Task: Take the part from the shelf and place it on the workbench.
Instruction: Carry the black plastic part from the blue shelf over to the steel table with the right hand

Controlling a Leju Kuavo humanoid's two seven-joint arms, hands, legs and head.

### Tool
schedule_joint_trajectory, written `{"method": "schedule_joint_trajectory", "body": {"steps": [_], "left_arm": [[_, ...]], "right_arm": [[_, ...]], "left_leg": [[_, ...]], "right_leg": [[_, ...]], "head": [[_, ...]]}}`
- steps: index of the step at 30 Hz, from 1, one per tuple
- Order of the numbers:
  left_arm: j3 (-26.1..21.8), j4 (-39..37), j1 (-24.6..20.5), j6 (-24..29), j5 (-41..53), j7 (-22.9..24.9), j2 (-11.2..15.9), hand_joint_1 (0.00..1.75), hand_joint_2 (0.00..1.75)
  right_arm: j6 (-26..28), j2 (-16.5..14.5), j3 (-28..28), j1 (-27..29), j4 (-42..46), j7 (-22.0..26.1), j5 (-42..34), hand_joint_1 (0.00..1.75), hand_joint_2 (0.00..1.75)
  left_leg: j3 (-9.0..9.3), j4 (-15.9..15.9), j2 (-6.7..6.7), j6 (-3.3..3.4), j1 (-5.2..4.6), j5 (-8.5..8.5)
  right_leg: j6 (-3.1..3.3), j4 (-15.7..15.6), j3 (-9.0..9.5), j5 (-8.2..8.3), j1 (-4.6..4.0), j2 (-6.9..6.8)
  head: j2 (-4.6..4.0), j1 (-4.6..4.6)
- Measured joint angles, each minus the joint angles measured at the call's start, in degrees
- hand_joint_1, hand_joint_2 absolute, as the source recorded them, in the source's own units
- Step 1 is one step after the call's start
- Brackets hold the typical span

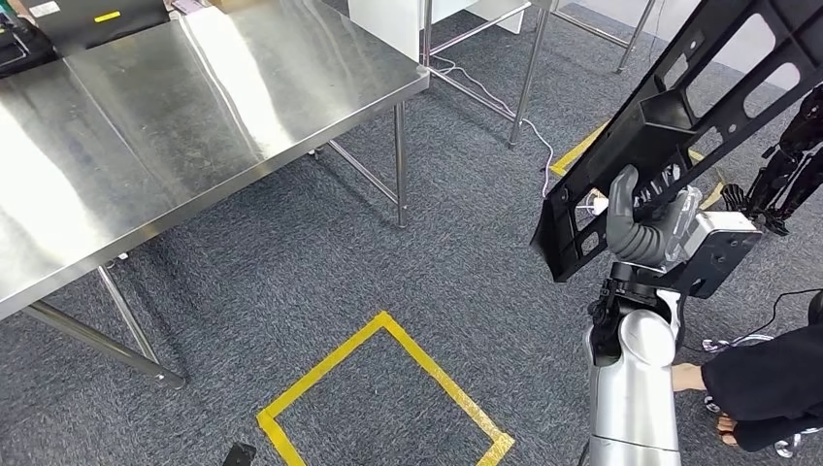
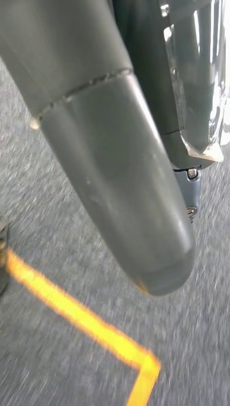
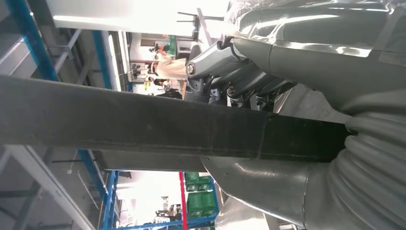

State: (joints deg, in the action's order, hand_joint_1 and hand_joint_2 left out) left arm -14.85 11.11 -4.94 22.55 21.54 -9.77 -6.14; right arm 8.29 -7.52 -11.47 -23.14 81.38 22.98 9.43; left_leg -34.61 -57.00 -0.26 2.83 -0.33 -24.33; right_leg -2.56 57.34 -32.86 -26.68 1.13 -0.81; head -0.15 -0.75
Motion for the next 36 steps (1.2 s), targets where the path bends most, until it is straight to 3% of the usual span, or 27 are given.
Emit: {"method": "schedule_joint_trajectory", "body": {"steps": [2, 4, 5, 6, 7, 9, 10, 11, 12, 15, 17, 20, 21, 22, 24, 25, 26, 28, 31, 32, 33, 35, 36], "left_arm": [[-0.8, 0.2, -0.5, -0.9, -1.4, -4.3, -0.3, 0.00, 0.00], [-2.1, 0.6, -1.2, -2.3, -3.5, -9.4, -0.6, 0.00, 0.00], [-2.8, 0.7, -1.6, -3.0, -4.3, -11.3, -0.8, 0.00, 0.00], [-3.4, 0.9, -2.0, -3.5, -4.9, -12.8, -0.9, 0.00, 0.00], [-4.0, 1.0, -2.3, -3.8, -5.2, -13.5, -1.0, 0.00, 0.00], [-4.8, 1.0, -2.7, -4.0, -5.4, -13.9, -1.0, 0.00, 0.00], [-5.1, 1.1, -2.9, -4.0, -5.5, -14.0, -0.9, 0.00, 0.00], [-5.4, 1.1, -3.0, -4.0, -5.5, -14.1, -0.9, 0.00, 0.00], [-5.6, 1.2, -3.0, -4.0, -5.5, -14.2, -0.8, 0.00, 0.00], [-6.1, 1.3, -3.1, -4.3, -5.7, -14.8, -1.0, 0.00, 0.00], [-6.5, 1.5, -3.3, -5.0, -6.0, -16.8, -1.0, 0.00, 0.00], [-6.9, 2.0, -4.1, -7.3, -6.5, -22.2, -1.1, 0.00, 0.00], [-7.0, 2.3, -4.5, -8.2, -6.6, -24.1, -1.2, 0.00, 0.00], [-7.0, 2.6, -4.9, -9.1, -6.7, -25.8, -1.3, 0.00, 0.00], [-7.0, 3.2, -5.9, -10.6, -6.9, -28.6, -1.5, 0.00, 0.00], [-7.0, 3.5, -6.4, -11.2, -7.0, -29.4, -1.6, 0.00, 0.00], [-7.0, 3.8, -6.9, -11.6, -7.1, -30.0, -1.6, 0.00, 0.00], [-7.0, 4.6, -7.4, -12.2, -7.2, -30.4, -1.8, 0.00, 0.00], [-7.1, 5.9, -7.9, -14.0, -8.3, -30.6, -2.0, 0.00, 0.00], [-7.3, 6.2, -8.1, -15.1, -9.0, -30.6, -2.0, 0.00, 0.00], [-7.6, 6.3, -8.2, -16.4, -9.6, -30.6, -2.1, 0.00, 0.00], [-8.0, 6.4, -8.3, -18.3, -10.6, -30.5, -2.3, 0.00, 0.00], [-8.0, 6.4, -8.2, -18.8, -10.9, -30.5, -2.4, 0.00, 0.00]], "right_arm": [[-0.3, -0.2, 0.0, -0.7, -0.5, 0.4, 0.0, 1.75, 1.75], [-0.6, -0.2, 0.0, -1.1, -1.3, 0.6, 0.0, 1.75, 1.75], [-0.7, -0.2, 0.0, -1.2, -1.7, 0.7, 0.0, 1.75, 1.75], [-0.7, -0.2, 0.0, -1.2, -2.1, 0.8, 0.0, 1.75, 1.75], [-0.8, -0.2, 0.0, -1.2, -2.4, 0.9, 0.0, 1.75, 1.75], [-0.8, -0.2, 0.0, -1.3, -3.0, 1.1, 0.0, 1.75, 1.75], [-0.8, -0.2, 0.0, -1.4, -3.2, 1.1, 0.0, 1.75, 1.75], [-0.9, -0.2, 0.0, -1.5, -3.4, 1.2, -0.1, 1.75, 1.75], [-0.9, -0.3, 0.0, -1.6, -3.6, 1.2, -0.1, 1.75, 1.75], [-1.0, -0.4, 0.0, -1.6, -4.0, 1.3, -0.2, 1.75, 1.75], [-1.0, -0.4, 0.0, -1.9, -4.1, 1.4, -0.2, 1.75, 1.75], [-1.2, -0.5, 0.0, -2.2, -4.4, 1.5, -0.4, 1.75, 1.75], [-1.2, -0.5, 0.0, -2.2, -4.6, 1.5, -0.5, 1.75, 1.75], [-1.3, -0.5, 0.0, -2.3, -4.7, 1.5, -0.6, 1.75, 1.75], [-1.4, -0.6, 0.0, -2.5, -4.9, 1.7, -0.8, 1.75, 1.75], [-1.5, -0.6, 0.0, -2.8, -5.0, 1.8, -0.9, 1.75, 1.75], [-1.6, -0.6, 0.0, -3.0, -5.1, 2.0, -1.0, 1.75, 1.75], [-1.8, -0.6, -0.1, -3.3, -5.3, 2.2, -1.3, 1.75, 1.75], [-1.8, -0.5, -0.2, -3.5, -5.5, 2.3, -1.7, 1.75, 1.75], [-1.8, -0.5, -0.2, -3.8, -5.6, 2.4, -1.8, 1.75, 1.75], [-1.8, -0.4, -0.3, -3.9, -5.7, 2.3, -1.9, 1.75, 1.75], [-1.9, -0.2, -0.5, -4.1, -5.8, 2.2, -2.1, 1.75, 1.75], [-1.9, -0.1, -0.5, -4.1, -5.8, 2.1, -2.1, 1.75, 1.75]], "left_leg": [[0.84, 1.2, 0.00, 0.40, 0.58, 0.57], [1.03, 1.4, -0.15, 0.42, 0.73, 0.52], [1.06, 1.4, -0.29, 0.27, 0.87, 0.41], [1.15, 1.3, -0.47, -0.02, 1.08, 0.25], [1.29, 1.1, -0.64, -0.46, 1.39, 0.00], [1.44, 0.2, -0.90, -1.79, 2.11, -0.91], [1.32, -0.5, -0.96, -2.54, 2.27, -1.48], [1.17, -1.0, -1.01, -3.14, 2.32, -1.91], [1.06, -1.2, -1.05, -3.53, 2.24, -2.16], [0.98, -1.7, -0.84, -3.95, 2.56, -2.63], [-1.11, -5.8, -0.23, -4.07, 2.63, -4.22], [-8.30, -16.9, 0.08, -3.58, 2.29, -6.85], [-10.04, -18.5, 0.08, -3.15, 2.09, -6.24], [-10.71, -17.9, 0.07, -2.54, 1.80, -4.57], [-8.92, -11.2, 0.03, -0.55, 0.80, 0.71], [-7.51, -8.1, 0.09, 0.62, 0.26, 2.51], [-6.30, -5.6, 0.16, 1.59, -0.36, 3.45], [-4.46, -3.0, 0.27, 2.83, -1.26, 2.93], [-0.34, 1.7, -0.01, 3.35, -1.32, 2.17], [0.95, 2.6, -0.08, 3.31, -1.04, 2.01], [1.92, 3.1, -0.09, 3.08, -0.73, 1.63], [3.39, 3.3, -0.29, 2.39, -0.19, 0.40], [4.21, 3.3, -0.42, 1.84, 0.09, -0.37]], "right_leg": [[0.24, 3.6, -1.94, -1.60, -0.10, 0.28], [0.44, 11.1, -5.87, -4.27, 0.17, 0.56], [0.25, 14.1, -7.61, -5.01, 0.40, 0.60], [-0.22, 15.2, -8.41, -4.88, 0.70, 0.61], [-0.96, 13.8, -7.95, -3.82, 1.07, 0.60], [-2.68, 6.6, -4.61, -0.66, 1.83, 0.69], [-2.94, 3.6, -3.10, 0.33, 2.02, 0.86], [-2.74, 2.0, -2.23, 0.67, 2.08, 1.01], [-2.14, 1.9, -2.09, 0.38, 1.89, 1.16], [-0.51, 2.1, -1.85, -0.11, 1.61, 1.32], [0.40, 2.0, -1.14, -0.61, 1.43, 1.40], [1.67, 2.0, 0.00, -1.63, 0.49, 1.31], [1.98, 2.0, 0.48, -2.07, 0.10, 1.30], [2.20, 2.0, 1.07, -2.55, -0.28, 1.32], [2.52, 1.8, 2.35, -3.59, -0.80, 1.37], [2.55, 1.5, 2.98, -4.02, -1.05, 1.41], [2.45, 1.2, 3.42, -4.30, -0.89, 1.45], [1.68, 0.4, 4.22, -4.15, -0.55, 1.44], [0.02, 2.5, 3.78, -2.80, -0.53, 1.14], [-0.21, 5.2, 2.22, -2.57, -0.53, 1.10], [-0.02, 8.7, -0.27, -2.95, -0.40, 1.08], [-0.04, 14.4, -5.63, -5.16, -0.16, 1.11], [-0.24, 15.3, -7.59, -6.53, 0.10, 1.09]], "head": [[0.00, 0.11], [-0.01, 0.16], [-0.01, 0.18], [-0.01, 0.16], [0.00, 0.17], [0.00, 0.25], [0.00, 0.40], [0.00, 0.47], [0.00, 0.51], [0.00, 0.28], [0.00, 0.10], [0.00, -0.03], [0.00, -0.03], [0.00, -0.04], [0.00, 0.01], [-0.01, 0.39], [-0.01, 0.71], [-0.01, 0.68], [-0.01, -0.22], [-0.01, -0.28], [-0.01, -0.31], [0.00, -0.19], [0.00, -0.18]]}}
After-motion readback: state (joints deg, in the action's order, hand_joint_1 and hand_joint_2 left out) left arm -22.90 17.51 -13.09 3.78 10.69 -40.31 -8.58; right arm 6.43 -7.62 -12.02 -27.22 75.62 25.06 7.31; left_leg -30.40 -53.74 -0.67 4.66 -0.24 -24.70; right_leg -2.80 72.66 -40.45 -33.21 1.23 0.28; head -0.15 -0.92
